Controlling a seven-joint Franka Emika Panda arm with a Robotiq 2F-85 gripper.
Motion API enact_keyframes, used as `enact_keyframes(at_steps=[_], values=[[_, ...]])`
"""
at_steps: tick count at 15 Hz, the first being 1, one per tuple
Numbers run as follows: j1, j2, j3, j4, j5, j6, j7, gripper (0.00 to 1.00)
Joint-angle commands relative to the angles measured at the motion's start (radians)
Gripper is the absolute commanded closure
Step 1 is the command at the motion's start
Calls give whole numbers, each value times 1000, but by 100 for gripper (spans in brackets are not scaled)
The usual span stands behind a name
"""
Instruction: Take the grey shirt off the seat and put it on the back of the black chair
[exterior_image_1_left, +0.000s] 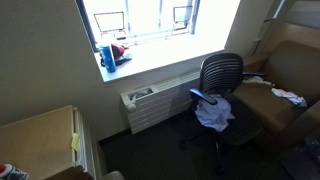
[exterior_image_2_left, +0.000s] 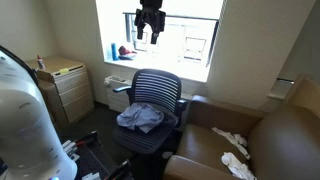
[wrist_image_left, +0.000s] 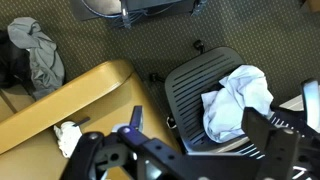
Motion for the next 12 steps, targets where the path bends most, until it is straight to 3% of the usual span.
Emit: enact_keyframes(at_steps=[1,5,7,12], values=[[-9,1,7,2,3,-2,-3,0],[-9,1,7,2,3,-2,-3,0],[15,15,23,-107,38,-24,-8,0],[148,30,161,-263,115,3,-28,0]])
